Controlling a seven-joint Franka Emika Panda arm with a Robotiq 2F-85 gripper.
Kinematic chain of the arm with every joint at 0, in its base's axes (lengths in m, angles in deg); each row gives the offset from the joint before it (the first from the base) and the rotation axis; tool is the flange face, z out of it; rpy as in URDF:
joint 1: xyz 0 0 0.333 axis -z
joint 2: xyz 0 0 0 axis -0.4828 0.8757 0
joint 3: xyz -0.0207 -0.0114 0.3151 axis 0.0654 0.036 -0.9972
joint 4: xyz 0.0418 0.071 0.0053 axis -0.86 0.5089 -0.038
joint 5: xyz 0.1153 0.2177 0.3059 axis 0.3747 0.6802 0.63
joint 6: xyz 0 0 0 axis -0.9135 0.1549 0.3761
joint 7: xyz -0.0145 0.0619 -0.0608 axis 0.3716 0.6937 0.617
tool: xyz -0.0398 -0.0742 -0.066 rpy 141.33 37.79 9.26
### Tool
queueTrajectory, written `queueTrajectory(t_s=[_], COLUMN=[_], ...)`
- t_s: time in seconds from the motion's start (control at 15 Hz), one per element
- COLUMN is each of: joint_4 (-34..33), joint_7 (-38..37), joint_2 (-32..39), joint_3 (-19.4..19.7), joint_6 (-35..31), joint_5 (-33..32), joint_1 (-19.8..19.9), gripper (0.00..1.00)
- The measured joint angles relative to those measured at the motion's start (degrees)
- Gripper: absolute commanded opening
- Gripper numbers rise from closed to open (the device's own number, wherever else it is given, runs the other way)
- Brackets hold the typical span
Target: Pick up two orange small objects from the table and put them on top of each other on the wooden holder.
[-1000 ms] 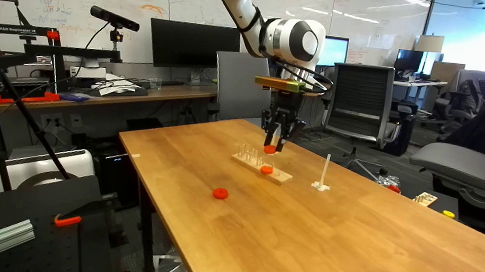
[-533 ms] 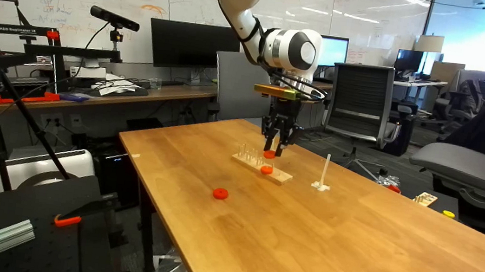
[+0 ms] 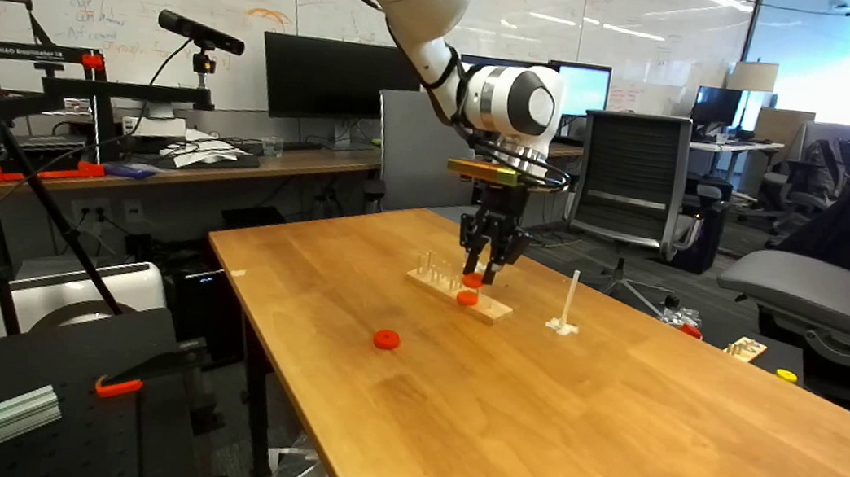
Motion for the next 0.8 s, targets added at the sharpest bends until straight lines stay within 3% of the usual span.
queueTrajectory(t_s=[0.8], joint_4=[-5.4], joint_7=[-1.6], joint_2=[3.8], joint_3=[0.4], joint_6=[2.9], joint_5=[0.0], joint_1=[-1.3], gripper=[0.16])
